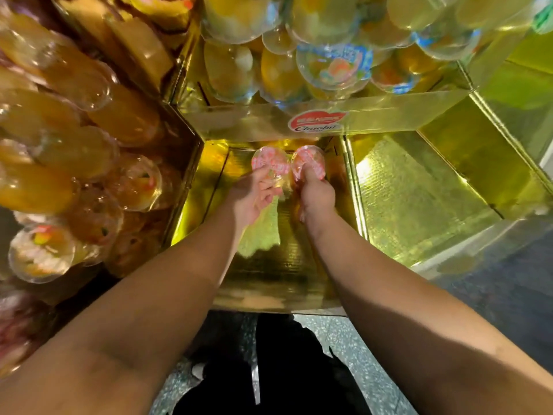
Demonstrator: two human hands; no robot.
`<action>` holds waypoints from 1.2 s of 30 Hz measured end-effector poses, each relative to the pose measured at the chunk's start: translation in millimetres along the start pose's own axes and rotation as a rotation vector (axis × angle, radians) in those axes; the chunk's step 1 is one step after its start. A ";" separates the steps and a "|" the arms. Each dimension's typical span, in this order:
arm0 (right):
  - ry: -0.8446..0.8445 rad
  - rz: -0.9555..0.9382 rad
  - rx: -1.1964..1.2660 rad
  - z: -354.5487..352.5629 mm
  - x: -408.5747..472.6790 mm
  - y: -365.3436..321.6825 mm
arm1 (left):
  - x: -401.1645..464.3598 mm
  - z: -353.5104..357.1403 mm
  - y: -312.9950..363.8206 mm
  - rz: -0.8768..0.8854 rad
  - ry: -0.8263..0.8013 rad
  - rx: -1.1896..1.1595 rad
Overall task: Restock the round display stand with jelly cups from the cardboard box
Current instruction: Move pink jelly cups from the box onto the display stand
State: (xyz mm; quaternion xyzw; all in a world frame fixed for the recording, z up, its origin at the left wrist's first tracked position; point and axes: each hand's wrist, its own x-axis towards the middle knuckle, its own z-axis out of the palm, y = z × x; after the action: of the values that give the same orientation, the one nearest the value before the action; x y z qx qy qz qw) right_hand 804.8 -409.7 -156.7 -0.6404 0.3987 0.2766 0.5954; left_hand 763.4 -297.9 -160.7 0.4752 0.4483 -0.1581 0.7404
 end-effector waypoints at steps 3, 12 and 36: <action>0.017 0.013 0.070 9.1 10.5 0.6 | 5.0 5.5 9.8 -0.007 0.010 0.025; -0.007 0.001 0.079 4.8 12.4 4.1 | 6.5 -2.9 13.8 -0.004 0.016 0.181; -0.644 -0.755 -1.086 38.8 -325.3 126.1 | -357.6 -295.5 -63.2 0.358 0.315 0.556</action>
State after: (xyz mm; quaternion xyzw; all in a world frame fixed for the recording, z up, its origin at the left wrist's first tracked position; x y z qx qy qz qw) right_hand 531.4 -309.1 39.3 -0.8258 -0.2368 0.3857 0.3365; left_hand 374.0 -148.2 51.7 0.7476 0.4065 -0.0667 0.5209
